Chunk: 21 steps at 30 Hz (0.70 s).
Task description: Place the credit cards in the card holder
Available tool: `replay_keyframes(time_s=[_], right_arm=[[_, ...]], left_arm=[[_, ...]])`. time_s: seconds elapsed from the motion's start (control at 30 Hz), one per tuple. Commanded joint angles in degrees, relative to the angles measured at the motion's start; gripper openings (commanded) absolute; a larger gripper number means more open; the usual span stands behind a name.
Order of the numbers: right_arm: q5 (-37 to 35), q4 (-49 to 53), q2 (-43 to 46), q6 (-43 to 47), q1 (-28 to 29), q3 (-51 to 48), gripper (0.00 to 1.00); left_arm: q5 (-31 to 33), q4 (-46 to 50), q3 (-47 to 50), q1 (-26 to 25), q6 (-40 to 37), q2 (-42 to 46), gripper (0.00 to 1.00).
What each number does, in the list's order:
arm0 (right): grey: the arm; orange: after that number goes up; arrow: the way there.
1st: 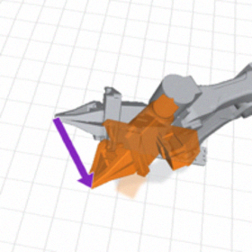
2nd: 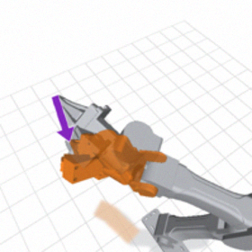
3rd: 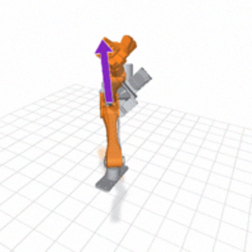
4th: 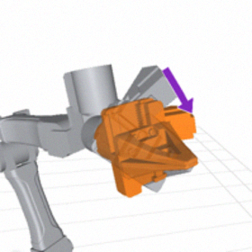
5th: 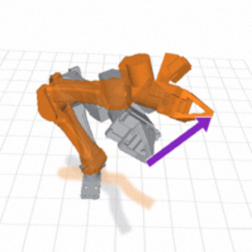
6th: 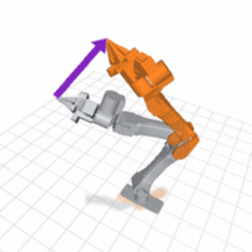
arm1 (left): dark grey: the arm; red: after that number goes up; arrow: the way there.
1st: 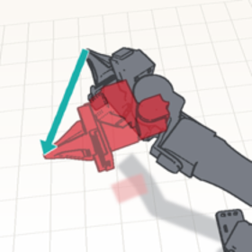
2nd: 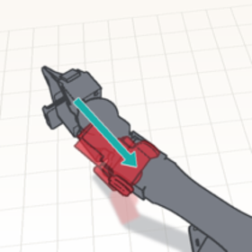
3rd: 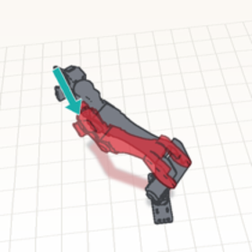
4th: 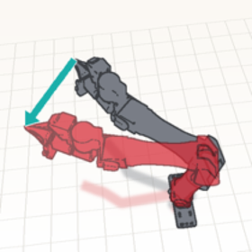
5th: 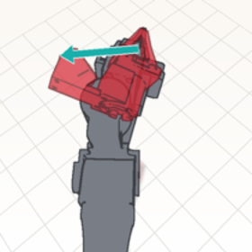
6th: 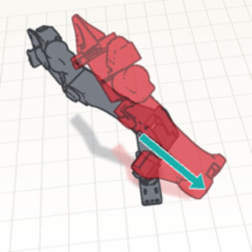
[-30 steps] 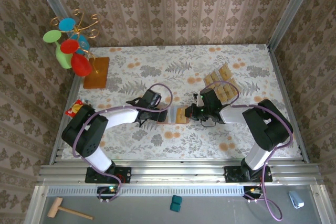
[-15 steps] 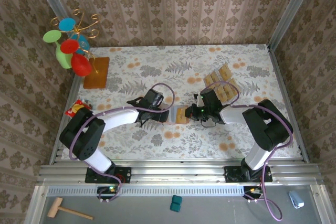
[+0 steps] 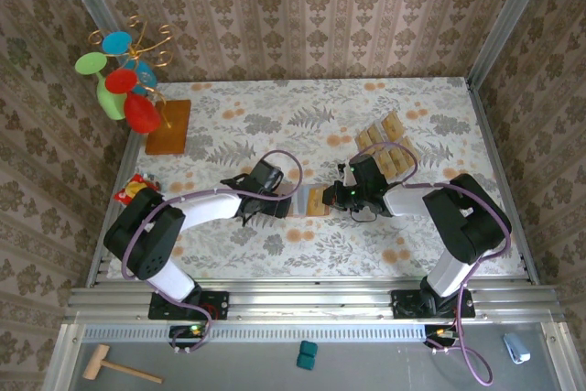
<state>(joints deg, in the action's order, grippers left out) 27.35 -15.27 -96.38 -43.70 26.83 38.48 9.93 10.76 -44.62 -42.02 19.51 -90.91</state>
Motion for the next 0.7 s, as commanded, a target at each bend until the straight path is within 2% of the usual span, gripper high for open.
replay_keyframes(time_s=[0.0, 0.37, 0.67], right_arm=[[-0.5, 2.2, 1.0, 0.1, -0.3, -1.1, 0.0], [3.0, 1.5, 3.7, -0.6, -0.5, 1.7, 0.0], [7.0, -7.3, 2.7, -3.5, -0.5, 1.4, 0.0]], left_arm=[[1.2, 0.0, 0.8, 0.3, 0.8, -1.0, 1.0], [1.2, 0.0, 0.9, 0.6, 0.8, -0.9, 1.0], [1.4, 0.0, 1.5, 0.8, 0.8, -0.7, 1.0]])
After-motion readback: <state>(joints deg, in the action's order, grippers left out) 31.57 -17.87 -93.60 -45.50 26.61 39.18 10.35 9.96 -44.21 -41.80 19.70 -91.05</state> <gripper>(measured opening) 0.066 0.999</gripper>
